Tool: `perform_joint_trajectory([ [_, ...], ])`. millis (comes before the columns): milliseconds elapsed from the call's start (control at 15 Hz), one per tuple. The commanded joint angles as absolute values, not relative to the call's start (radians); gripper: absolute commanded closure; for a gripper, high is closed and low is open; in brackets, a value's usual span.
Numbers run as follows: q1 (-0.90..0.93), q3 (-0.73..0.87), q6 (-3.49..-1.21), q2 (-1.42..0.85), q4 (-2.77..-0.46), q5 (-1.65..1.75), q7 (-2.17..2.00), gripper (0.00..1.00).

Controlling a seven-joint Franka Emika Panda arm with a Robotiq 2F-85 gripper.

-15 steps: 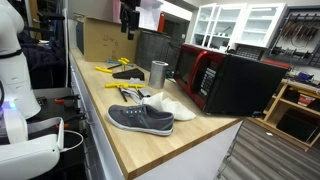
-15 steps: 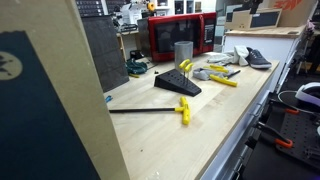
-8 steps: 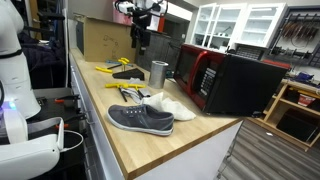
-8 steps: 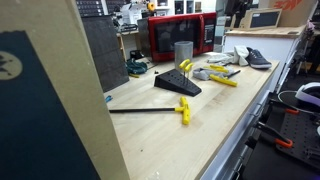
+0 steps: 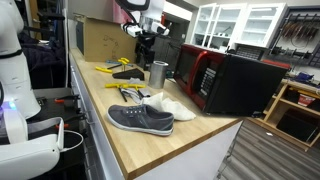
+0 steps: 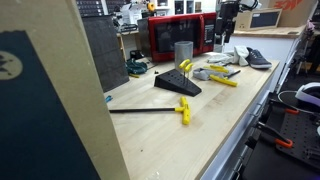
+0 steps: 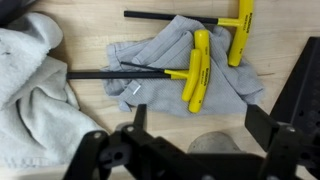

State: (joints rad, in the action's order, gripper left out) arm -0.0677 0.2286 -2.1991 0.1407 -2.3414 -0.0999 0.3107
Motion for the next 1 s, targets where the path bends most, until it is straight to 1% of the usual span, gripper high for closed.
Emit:
perform_joint_trajectory([
  [0, -0.089, 0.208, -2.197, 0.140, -2.338, -0.103, 0.313, 0.00],
  [667, -0.091, 0.187, -2.243, 0.124, -2.354, -0.092, 0.305, 0.00],
  [933, -0.093, 0.180, -2.293, 0.078, -2.358, -0.086, 0.308, 0.00],
])
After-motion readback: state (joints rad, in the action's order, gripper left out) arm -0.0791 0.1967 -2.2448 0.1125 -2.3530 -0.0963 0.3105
